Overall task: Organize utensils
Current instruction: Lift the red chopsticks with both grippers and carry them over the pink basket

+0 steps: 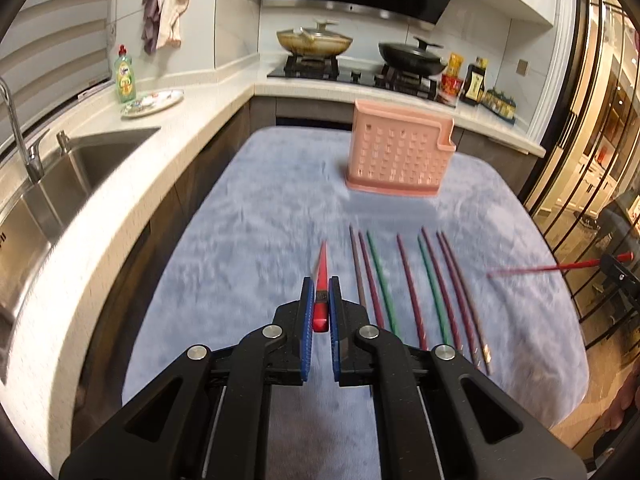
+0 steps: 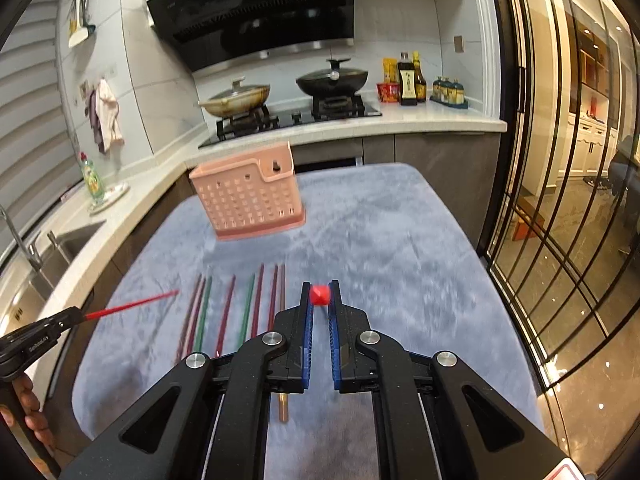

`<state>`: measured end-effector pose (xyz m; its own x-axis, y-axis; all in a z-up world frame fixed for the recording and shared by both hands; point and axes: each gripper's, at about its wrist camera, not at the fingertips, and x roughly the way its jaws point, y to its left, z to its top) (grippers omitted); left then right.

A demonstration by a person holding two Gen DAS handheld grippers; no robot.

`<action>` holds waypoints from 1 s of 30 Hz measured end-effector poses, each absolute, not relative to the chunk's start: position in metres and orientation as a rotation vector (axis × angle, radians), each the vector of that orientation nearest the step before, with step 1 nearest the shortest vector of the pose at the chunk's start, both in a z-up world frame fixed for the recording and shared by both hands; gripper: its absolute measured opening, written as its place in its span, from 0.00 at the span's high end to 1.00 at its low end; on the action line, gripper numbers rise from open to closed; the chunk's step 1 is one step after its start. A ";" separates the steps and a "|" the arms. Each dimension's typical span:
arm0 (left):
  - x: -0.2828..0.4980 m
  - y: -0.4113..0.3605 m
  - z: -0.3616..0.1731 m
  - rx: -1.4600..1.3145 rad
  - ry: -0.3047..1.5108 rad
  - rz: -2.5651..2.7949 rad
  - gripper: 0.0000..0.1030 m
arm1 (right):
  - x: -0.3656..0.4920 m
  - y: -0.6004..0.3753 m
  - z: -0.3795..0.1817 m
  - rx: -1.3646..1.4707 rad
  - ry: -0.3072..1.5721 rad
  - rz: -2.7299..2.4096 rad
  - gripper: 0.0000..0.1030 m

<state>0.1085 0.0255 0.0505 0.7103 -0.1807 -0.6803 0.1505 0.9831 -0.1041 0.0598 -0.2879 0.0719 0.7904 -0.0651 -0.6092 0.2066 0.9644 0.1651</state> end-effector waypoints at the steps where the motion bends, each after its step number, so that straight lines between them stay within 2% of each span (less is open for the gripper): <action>1: 0.111 0.026 0.054 -0.042 0.752 -0.184 0.93 | 0.062 -0.289 0.077 0.228 0.633 -0.148 0.93; 16: 0.183 0.018 0.136 -0.056 0.611 -0.180 0.93 | 0.124 -0.300 0.138 0.283 0.512 -0.092 0.93; 30: 0.268 -0.018 0.246 -0.105 0.358 -0.197 0.93 | 0.253 -0.301 0.211 0.342 0.351 -0.037 0.93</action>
<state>0.2682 -0.0183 0.2455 0.9180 -0.2093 -0.3369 0.1724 0.9756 -0.1363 0.2535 -0.3014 0.2111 0.9391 0.0236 -0.3429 0.0941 0.9419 0.3223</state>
